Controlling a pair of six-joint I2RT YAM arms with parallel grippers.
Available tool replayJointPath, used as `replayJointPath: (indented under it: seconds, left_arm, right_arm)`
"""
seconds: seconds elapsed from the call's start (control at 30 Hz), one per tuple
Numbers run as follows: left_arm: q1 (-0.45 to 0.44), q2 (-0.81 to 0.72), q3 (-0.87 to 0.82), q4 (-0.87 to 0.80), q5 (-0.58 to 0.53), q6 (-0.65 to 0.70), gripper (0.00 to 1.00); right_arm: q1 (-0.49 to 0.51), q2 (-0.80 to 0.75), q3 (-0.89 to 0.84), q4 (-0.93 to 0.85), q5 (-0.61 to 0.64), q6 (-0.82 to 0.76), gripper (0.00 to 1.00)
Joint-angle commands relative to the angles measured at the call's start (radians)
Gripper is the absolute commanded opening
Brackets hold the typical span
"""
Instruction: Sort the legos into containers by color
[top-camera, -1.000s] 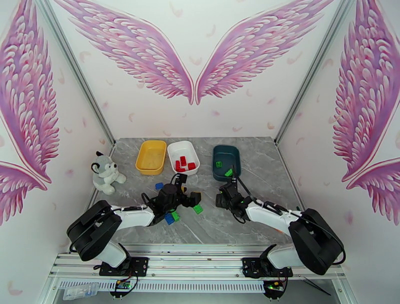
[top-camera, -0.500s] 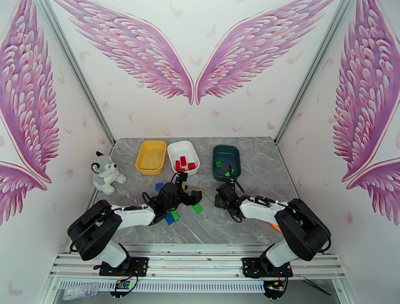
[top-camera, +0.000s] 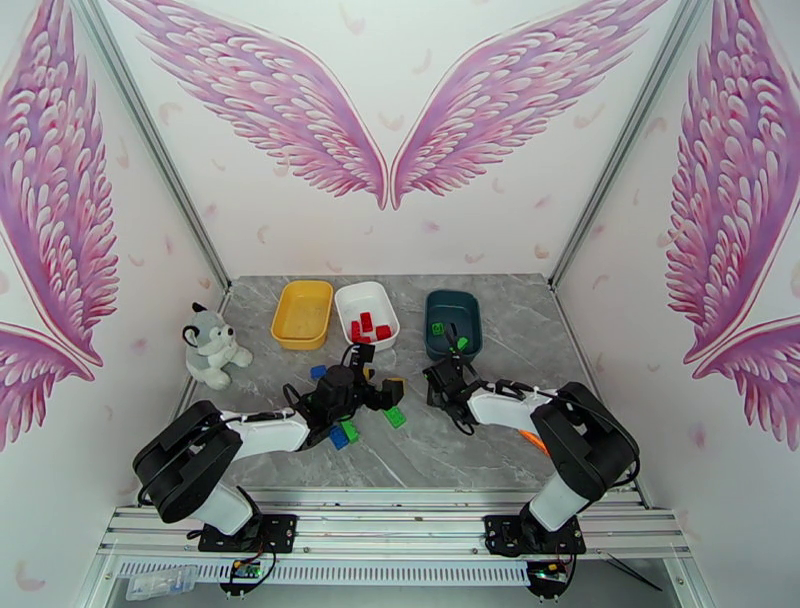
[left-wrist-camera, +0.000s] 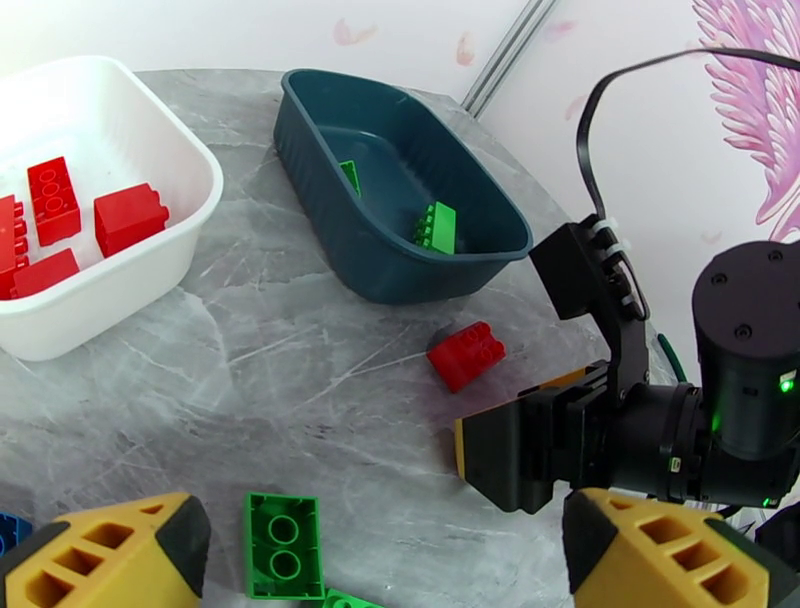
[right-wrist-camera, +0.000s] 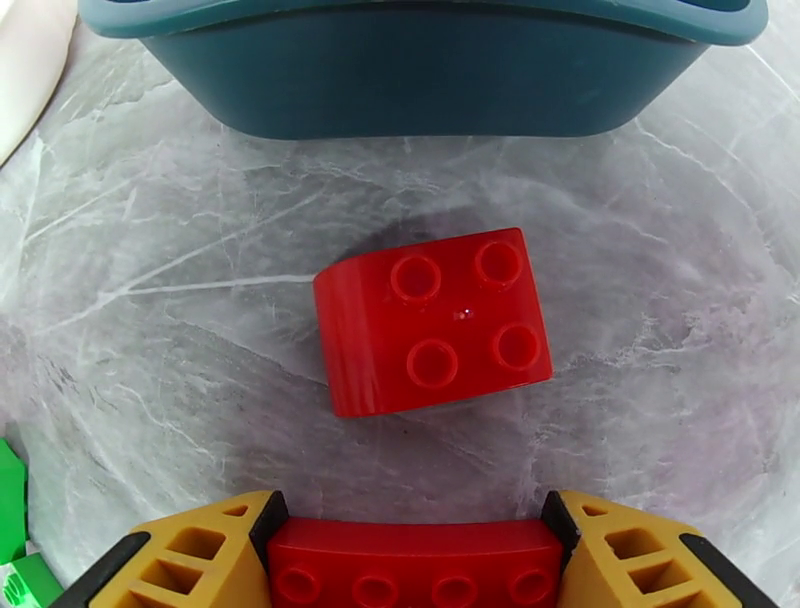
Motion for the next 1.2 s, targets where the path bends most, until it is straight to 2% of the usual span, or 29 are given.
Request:
replayJointPath:
  seconds: [0.0,0.17,0.33,0.47,0.73,0.93,1.07,1.17]
  left_arm:
    - [0.017,-0.023,0.009,-0.003,0.007,0.002,0.99]
    - [0.097,-0.031,-0.025,0.025,0.062,-0.044,0.99]
    - [0.207,-0.051,-0.099,0.105,0.118,-0.112,0.99]
    - [0.242,-0.054,-0.138,0.149,0.126,-0.141,0.99]
    - [0.256,-0.095,-0.187,0.157,0.130,-0.140,0.99]
    - [0.264,-0.209,-0.240,0.092,0.090,-0.116,0.99]
    - [0.264,-0.331,-0.273,0.011,0.056,-0.095,0.99]
    - [0.262,-0.425,-0.293,-0.059,0.031,-0.079,0.99]
  right_arm:
    - [0.031,-0.030,-0.010,0.007,-0.070,0.011,0.54]
    - [0.039,-0.113,0.013,0.026,-0.150,-0.016,0.47]
    - [0.042,-0.109,0.106,0.060,-0.259,-0.040,0.45]
    - [0.045,-0.034,0.244,0.079,-0.343,-0.057,0.43]
    - [0.044,0.184,0.590,0.018,-0.362,-0.090,0.44]
    - [0.043,0.381,0.914,-0.114,-0.333,-0.133,0.51]
    - [0.043,0.506,1.119,-0.229,-0.319,-0.170,0.69]
    - [0.043,0.528,1.168,-0.258,-0.320,-0.189,0.75]
